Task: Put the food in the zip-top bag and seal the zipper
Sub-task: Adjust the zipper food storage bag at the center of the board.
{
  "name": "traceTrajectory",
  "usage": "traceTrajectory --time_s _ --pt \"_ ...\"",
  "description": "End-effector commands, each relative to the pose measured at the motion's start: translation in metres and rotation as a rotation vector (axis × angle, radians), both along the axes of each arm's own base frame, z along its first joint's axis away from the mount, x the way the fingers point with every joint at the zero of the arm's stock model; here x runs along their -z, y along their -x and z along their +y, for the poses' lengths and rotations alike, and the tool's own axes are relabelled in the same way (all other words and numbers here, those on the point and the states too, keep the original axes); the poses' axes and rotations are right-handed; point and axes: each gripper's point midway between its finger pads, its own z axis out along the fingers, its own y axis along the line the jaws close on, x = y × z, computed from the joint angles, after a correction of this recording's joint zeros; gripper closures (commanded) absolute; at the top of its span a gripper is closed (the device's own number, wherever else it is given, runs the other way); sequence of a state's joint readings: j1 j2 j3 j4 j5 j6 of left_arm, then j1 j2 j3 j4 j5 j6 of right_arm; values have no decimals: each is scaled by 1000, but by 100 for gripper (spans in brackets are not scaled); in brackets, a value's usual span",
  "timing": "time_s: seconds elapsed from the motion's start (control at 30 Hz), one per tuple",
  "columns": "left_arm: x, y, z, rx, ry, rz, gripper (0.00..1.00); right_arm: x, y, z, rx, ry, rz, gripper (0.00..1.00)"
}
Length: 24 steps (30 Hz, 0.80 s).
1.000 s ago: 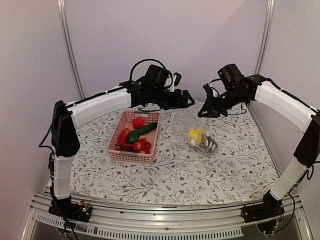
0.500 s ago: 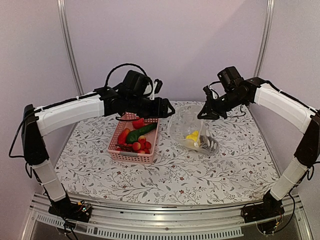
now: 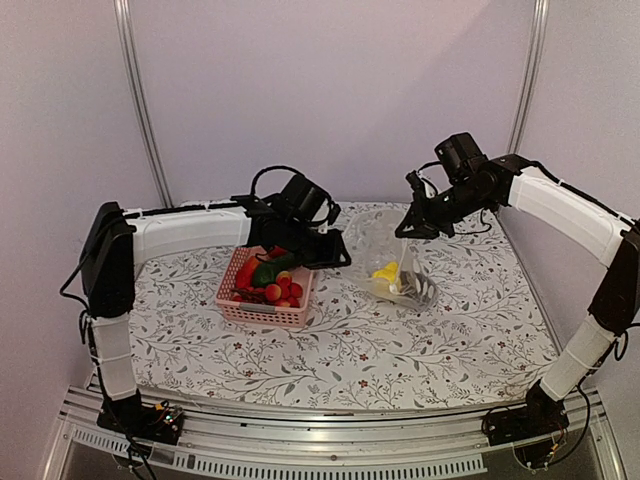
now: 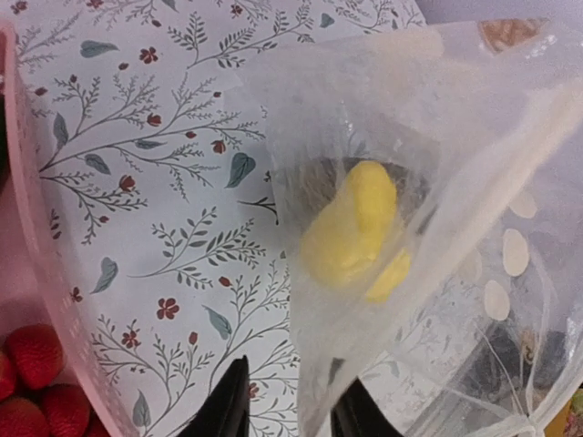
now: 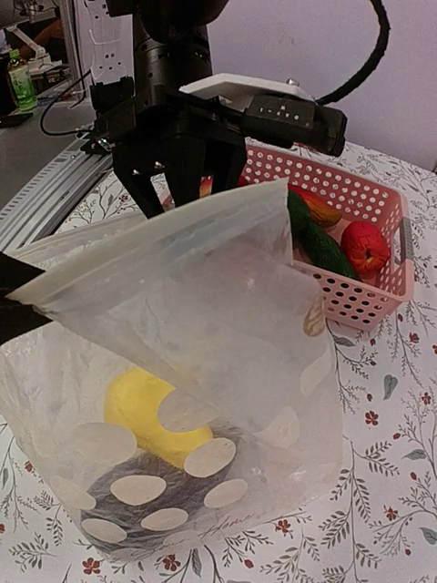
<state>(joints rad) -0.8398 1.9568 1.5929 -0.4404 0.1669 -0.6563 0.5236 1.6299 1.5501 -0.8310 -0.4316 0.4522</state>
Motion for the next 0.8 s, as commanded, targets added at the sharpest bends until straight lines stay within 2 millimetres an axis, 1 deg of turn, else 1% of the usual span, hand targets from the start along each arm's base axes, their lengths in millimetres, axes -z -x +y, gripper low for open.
traceTrajectory --time_s 0.0,0.1,0.13,0.2,0.27,0.3,0.33,0.37,0.43,0.47,0.5,0.53,0.57,0.67,0.7,0.77 --pt "0 -1 -24 44 41 29 82 -1 0 -14 30 81 -34 97" --pt "-28 -8 -34 40 115 -17 98 4 1 -24 66 185 -44 90" --pt "-39 -11 -37 35 146 -38 100 5 2 -25 71 217 -50 88" --pt "-59 -15 -41 21 190 -71 100 6 4 -30 84 278 -54 86" --pt "-76 -18 -45 12 223 -84 100 2 4 -37 109 318 -56 86" --pt "-85 -18 -48 15 244 -90 100 -4 4 -38 117 317 -61 86" --pt "-92 -17 -51 19 257 -95 100 -14 3 -38 127 309 -75 88" --pt "-98 -17 -54 23 266 -100 100 -19 4 -40 137 310 -82 91" --pt "-106 -16 -59 24 278 -107 100 -34 3 -42 162 302 -105 96" --pt "-110 -18 -61 18 287 -112 100 -38 4 -44 171 307 -111 98" --pt "-113 -21 -64 8 293 -118 100 -39 4 -45 179 319 -117 99" --pt "-116 -25 -67 -5 301 -126 100 -37 2 -52 201 356 -127 100" --pt "-116 -29 -70 -16 305 -126 100 -36 1 -56 209 378 -129 100" --pt "-106 -36 -88 -2 313 -79 100 -38 -3 -64 224 424 -149 100" --pt "-102 -34 -98 40 327 -60 94 -41 -5 -66 231 432 -163 100" --pt "-111 -29 -105 97 346 -66 70 -50 -11 -74 257 464 -200 100"
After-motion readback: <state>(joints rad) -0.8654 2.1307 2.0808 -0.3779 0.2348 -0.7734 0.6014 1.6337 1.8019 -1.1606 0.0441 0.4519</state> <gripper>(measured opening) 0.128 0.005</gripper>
